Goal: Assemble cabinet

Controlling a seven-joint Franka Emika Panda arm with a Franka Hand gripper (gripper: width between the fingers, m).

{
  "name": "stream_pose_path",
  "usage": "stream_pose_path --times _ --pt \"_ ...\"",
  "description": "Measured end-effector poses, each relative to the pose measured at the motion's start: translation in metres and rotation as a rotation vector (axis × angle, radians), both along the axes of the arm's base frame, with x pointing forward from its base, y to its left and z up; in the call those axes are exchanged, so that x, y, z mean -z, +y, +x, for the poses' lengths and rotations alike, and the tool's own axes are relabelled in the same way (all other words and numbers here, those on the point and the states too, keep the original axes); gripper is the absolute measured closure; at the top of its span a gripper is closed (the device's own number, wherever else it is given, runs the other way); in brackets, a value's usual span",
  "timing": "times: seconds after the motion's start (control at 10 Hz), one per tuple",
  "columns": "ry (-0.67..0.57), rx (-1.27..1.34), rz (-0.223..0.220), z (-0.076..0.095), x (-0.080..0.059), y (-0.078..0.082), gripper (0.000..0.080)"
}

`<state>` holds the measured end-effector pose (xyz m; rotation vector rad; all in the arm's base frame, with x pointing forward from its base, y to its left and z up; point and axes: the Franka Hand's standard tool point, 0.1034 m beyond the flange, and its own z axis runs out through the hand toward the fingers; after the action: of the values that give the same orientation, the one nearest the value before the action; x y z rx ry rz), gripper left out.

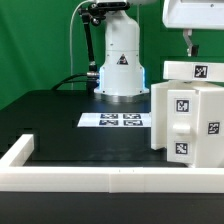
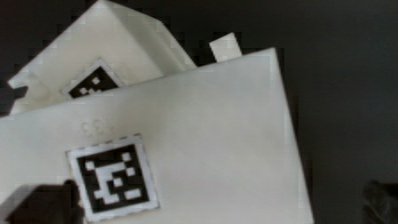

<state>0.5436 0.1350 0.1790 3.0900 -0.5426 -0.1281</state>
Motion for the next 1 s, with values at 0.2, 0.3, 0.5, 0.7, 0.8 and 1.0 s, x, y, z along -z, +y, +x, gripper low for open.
stream_pose_path --times 0.2,0.3,0.5,0.7,0.8,1.0 --pt "-0.042 -0.467 0.025 0.005 0.001 0.001 0.0002" --pt "-0.048 -0.715 0.038 0.0057 0.0008 0.001 0.0002" --pt "-0.044 -0.964 0.054 0.0053 0.001 0.0001 0.0002" --pt "-0.042 -1.189 0.065 0.0058 0.0014 -0.0031 0.0002" --pt "-0.041 -1.366 0.078 0.0059 0.0024 -0.0071 0.0002" --pt "-0.032 -1.535 0.078 0.0051 0.0031 -0.0073 0.0002"
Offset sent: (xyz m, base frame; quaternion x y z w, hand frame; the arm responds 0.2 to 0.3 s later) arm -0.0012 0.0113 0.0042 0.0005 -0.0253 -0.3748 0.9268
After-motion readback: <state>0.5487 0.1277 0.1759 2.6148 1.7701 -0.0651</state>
